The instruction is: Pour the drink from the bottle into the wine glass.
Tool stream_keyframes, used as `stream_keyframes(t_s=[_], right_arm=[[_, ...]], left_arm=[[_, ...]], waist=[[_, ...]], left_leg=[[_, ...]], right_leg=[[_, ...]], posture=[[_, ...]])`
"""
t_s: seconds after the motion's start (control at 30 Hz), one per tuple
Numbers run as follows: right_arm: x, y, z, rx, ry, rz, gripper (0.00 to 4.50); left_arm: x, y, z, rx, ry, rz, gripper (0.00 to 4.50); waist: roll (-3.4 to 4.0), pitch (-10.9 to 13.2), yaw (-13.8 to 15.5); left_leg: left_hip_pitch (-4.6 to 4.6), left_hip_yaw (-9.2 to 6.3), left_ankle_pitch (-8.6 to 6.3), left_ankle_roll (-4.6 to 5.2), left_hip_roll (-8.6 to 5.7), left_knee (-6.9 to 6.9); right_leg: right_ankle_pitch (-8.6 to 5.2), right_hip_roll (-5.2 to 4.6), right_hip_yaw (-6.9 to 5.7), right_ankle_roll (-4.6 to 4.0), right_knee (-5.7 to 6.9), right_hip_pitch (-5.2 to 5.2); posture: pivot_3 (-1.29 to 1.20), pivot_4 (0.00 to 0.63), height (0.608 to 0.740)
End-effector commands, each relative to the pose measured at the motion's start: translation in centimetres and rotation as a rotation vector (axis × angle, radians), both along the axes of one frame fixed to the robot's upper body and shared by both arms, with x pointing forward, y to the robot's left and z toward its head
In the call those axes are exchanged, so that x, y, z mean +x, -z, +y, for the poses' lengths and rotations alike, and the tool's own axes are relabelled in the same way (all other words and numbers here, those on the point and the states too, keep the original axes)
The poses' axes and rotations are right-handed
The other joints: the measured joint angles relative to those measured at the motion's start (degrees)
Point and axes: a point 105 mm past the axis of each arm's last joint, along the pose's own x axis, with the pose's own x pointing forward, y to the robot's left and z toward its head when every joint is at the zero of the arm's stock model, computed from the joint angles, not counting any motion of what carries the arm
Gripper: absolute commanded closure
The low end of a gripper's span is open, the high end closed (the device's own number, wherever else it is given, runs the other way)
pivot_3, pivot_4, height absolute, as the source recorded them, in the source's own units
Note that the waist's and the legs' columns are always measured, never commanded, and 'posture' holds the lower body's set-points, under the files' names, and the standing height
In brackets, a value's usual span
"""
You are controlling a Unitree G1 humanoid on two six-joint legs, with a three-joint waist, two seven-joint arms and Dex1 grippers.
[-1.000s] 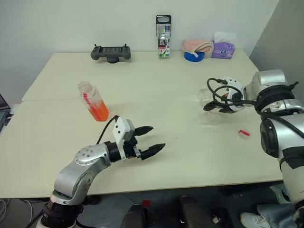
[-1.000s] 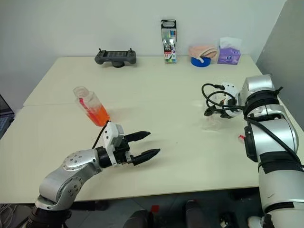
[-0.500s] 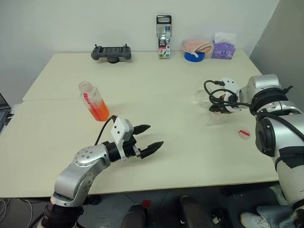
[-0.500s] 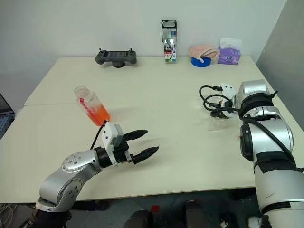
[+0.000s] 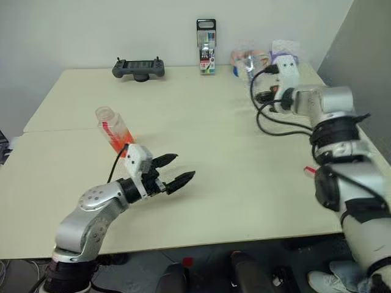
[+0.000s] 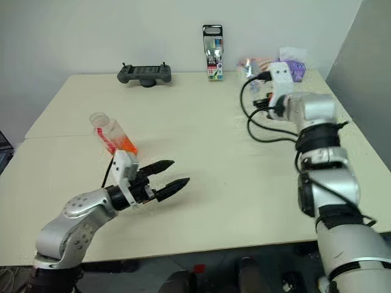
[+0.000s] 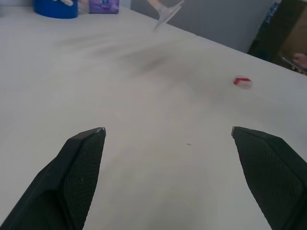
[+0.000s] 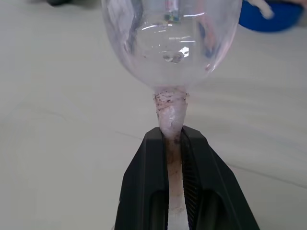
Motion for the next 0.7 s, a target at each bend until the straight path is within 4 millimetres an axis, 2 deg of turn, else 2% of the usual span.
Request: stream_keyframes(t_s=[0.03, 0.2, 0.37, 0.53, 0.7], right_arm=[[-1.1, -0.8, 2.5, 0.073, -0.023, -0.161, 4.39], [-3.1, -0.7, 7.3, 0.213, -0.06, -0.339, 4.39], [-3.9, 1.0, 10.4, 0.188, -0.071, -0.394, 4.39], [-4.6, 3.9, 12.1, 0.131, -0.083, -0.402, 4.39], [-4.6, 7.5, 12.0, 0.052, -0.066, -0.348, 4.39]], left_arm=[[-0.7, -2.4, 1.8, -0.042, -0.049, -0.039, 0.0], [-1.0, -3.2, 3.6, -0.032, -0.106, -0.029, 0.0], [-0.8, -3.4, 3.4, -0.027, -0.108, -0.027, 0.0], [-0.4, -3.4, 3.0, -0.024, -0.103, -0.029, 0.0], [0.0, -3.5, 3.0, -0.017, -0.104, -0.035, 0.0]], waist=[[0.04, 0.0, 0.3], [0.07, 0.1, 0.8], [-0.01, 0.0, 0.9], [-0.02, 0.0, 0.9], [-0.02, 0.0, 0.7]], left_leg=[[-0.02, -0.02, 0.0, 0.0, 0.0, 0.01], [-0.22, 0.01, 0.03, -0.05, -0.18, 0.16], [-0.07, -0.01, 0.03, -0.06, -0.22, 0.15], [0.02, -0.01, 0.04, -0.07, -0.22, 0.13], [0.05, 0.04, 0.04, -0.07, -0.2, 0.11]], right_leg=[[0.0, 0.0, 0.0, 0.0, 0.04, -0.02], [0.02, -0.13, 0.07, -0.01, 0.0, -0.12], [0.02, -0.17, 0.03, 0.01, -0.03, 0.03], [0.02, -0.16, 0.04, 0.0, -0.03, 0.1], [0.02, -0.14, 0.09, 0.0, -0.03, 0.09]], posture=[[0.0, 0.15, 0.74], [0.0, 0.15, 0.74], [0.0, 0.15, 0.74], [0.0, 0.15, 0.74], [0.0, 0.15, 0.74]])
